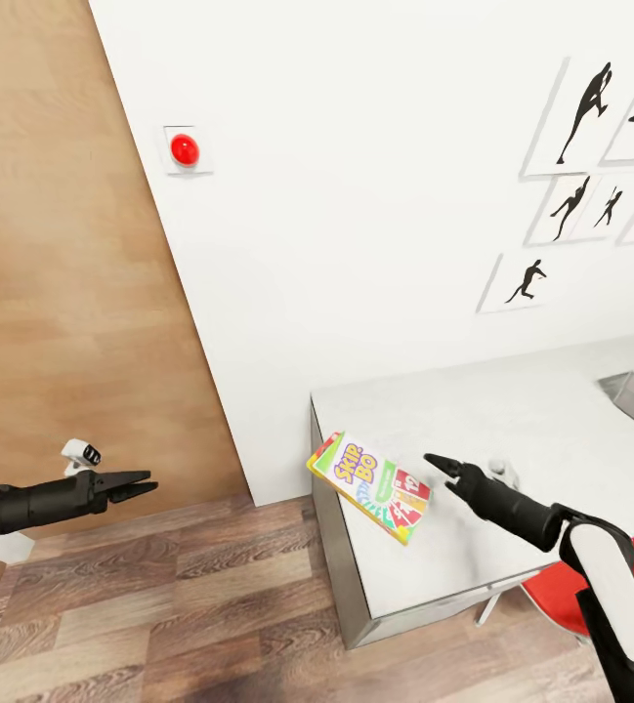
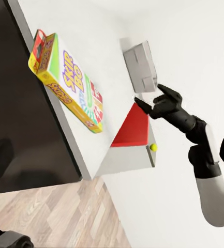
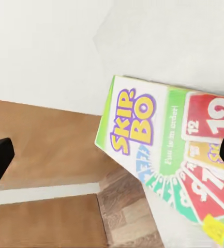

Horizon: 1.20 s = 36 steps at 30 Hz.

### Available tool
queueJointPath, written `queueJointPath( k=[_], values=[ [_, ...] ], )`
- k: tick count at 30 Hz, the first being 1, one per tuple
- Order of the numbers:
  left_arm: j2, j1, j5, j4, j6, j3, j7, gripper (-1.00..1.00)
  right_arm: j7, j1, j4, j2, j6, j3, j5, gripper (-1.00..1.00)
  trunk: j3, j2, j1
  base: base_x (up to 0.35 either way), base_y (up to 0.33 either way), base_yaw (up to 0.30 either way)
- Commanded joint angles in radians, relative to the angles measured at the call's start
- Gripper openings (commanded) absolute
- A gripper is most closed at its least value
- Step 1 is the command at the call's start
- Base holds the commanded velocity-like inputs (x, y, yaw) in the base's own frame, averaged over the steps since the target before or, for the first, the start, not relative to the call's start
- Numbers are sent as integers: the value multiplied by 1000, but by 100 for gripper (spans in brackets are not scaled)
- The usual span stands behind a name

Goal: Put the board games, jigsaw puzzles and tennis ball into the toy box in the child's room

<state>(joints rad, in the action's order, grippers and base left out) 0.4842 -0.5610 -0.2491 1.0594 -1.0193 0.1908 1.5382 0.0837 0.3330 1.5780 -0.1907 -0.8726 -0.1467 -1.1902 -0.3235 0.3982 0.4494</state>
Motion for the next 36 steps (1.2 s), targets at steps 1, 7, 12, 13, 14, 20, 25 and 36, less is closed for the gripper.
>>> queueJointPath(
  k=[1,7,12,13,14,20,25,36],
  values=[
    [-5,-2,0,-3,-7,0,-10,100,-85,-30,3,-3,-2,-5,-8,100,-2,2,1,0,0,0],
    [-24,-5,-1,-6,-2,0,-36,100,-340,-101,6,-8,2,-20,-4,100,-2,2,1,0,42,0],
    [-46,-6,1,-12,1,0,-56,100,-386,-111,7,-7,1,-24,-3,100,-2,2,1,0,17,0],
    [-48,-7,2,-15,2,0,-65,100,-390,-112,7,-7,1,-25,-3,100,-2,2,1,0,6,0],
    [-54,-9,6,-23,4,0,-88,100,-402,-113,7,-7,0,-25,-4,100,-2,2,1,0,4,0],
    [-121,-30,12,-50,15,1,-226,100,-565,-114,7,-9,0,-60,-3,100,-2,2,1,0,1,0],
    [-198,-74,10,-85,17,5,-323,100,-641,-114,7,-11,-3,-86,-3,100,1,2,1,0,0,-73],
    [-310,-161,3,-322,194,12,-556,100,-654,-114,7,-12,-2,-96,-3,100,13,2,1,0,-18,-149]
  ],
)
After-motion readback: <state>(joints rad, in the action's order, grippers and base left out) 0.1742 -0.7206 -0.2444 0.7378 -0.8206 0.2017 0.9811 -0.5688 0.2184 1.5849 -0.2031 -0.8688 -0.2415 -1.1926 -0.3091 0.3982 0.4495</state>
